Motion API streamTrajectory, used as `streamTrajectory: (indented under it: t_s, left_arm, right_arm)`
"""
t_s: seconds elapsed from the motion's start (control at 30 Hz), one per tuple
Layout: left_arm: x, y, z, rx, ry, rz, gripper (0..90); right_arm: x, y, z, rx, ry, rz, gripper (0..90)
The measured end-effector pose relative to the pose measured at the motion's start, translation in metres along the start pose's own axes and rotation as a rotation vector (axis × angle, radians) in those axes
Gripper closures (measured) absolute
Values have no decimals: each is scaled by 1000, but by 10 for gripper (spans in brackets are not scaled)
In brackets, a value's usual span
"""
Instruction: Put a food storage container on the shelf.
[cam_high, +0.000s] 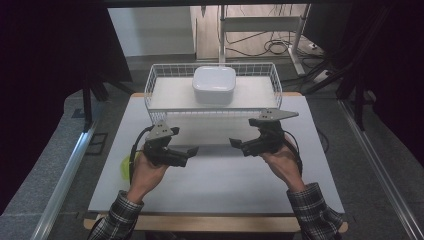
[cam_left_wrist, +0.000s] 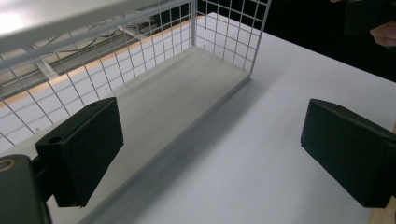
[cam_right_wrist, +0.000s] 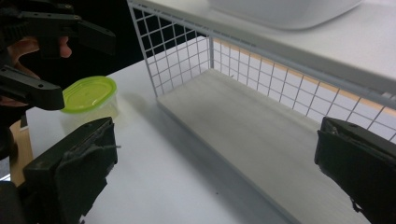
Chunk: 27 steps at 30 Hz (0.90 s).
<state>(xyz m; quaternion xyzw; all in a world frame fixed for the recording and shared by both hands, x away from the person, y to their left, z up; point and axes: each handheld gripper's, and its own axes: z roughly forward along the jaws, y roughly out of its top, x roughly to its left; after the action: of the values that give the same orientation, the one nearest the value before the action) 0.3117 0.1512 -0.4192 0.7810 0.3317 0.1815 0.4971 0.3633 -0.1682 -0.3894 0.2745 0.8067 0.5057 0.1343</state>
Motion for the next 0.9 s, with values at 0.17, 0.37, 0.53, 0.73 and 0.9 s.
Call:
streamTrajectory:
  t_s: [0.17, 0.37, 0.53, 0.73, 0.9]
  left_arm:
    - [-1, -11, 2, -8, 7, 6, 36]
    - [-5, -26, 6, 4, -3, 9, 34]
    - [-6, -38, 8, 21, -10, -13, 38]
    - [-8, -49, 3, 15, -9, -38, 56]
    - [-12, -59, 3, 28, 8, -34, 57]
  right_arm:
    - [8, -12, 4, 11, -11, -36, 0]
    - [15, -27, 8, 32, -35, -41, 0]
    - [17, -37, 8, 41, -27, -28, 0]
    - [17, -52, 6, 61, -22, -5, 0]
    - [18, -66, 4, 67, -20, 22, 0]
